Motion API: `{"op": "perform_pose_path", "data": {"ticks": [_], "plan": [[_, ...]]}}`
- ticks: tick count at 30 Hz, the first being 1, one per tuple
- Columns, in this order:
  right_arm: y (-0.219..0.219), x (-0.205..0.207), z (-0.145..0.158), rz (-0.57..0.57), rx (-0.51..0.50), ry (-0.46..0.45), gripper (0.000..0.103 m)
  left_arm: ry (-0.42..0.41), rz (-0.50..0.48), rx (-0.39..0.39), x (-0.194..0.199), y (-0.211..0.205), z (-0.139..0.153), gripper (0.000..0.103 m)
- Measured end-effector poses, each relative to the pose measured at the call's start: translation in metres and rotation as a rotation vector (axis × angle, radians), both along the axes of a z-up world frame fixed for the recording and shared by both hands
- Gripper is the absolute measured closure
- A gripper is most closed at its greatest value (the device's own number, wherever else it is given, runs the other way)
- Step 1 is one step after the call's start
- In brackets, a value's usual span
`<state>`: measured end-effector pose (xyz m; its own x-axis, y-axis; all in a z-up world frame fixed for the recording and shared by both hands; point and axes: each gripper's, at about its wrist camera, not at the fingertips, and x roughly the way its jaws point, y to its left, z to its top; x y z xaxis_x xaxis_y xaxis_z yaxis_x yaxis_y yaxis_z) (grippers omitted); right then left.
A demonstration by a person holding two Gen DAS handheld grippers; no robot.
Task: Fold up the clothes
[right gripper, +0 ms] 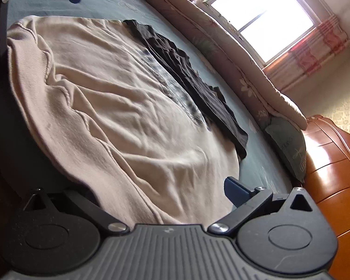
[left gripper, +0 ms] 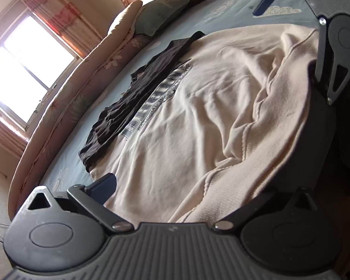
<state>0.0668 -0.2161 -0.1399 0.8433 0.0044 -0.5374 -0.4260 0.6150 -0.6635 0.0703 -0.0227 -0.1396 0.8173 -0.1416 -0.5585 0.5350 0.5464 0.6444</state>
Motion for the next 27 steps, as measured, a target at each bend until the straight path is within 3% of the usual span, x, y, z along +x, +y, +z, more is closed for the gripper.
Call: {"op": "perform_pose_path", "data": {"ticks": [7, 14, 21, 27], "plan": [[-0.030, 0.009, -0.001, -0.060, -0.045, -0.014, 0.000, 0.015, 0.071, 0.037, 0.005, 0.033, -0.002, 0.001], [-0.008, 0.006, -0.006, 0.014, -0.066, -0.045, 0.000, -0.067, -0.028, 0.139, 0.003, 0.001, -0.010, 0.001], [-0.032, 0.009, -0.008, -0.026, -0.086, -0.087, 0.000, -0.104, 0.025, 0.125, 0.007, 0.008, -0.013, 0.000], [-0.022, 0.000, -0.018, -0.023, -0.152, -0.269, 0.000, -0.196, 0.050, 0.119, 0.008, 0.002, -0.012, 0.000]]}}
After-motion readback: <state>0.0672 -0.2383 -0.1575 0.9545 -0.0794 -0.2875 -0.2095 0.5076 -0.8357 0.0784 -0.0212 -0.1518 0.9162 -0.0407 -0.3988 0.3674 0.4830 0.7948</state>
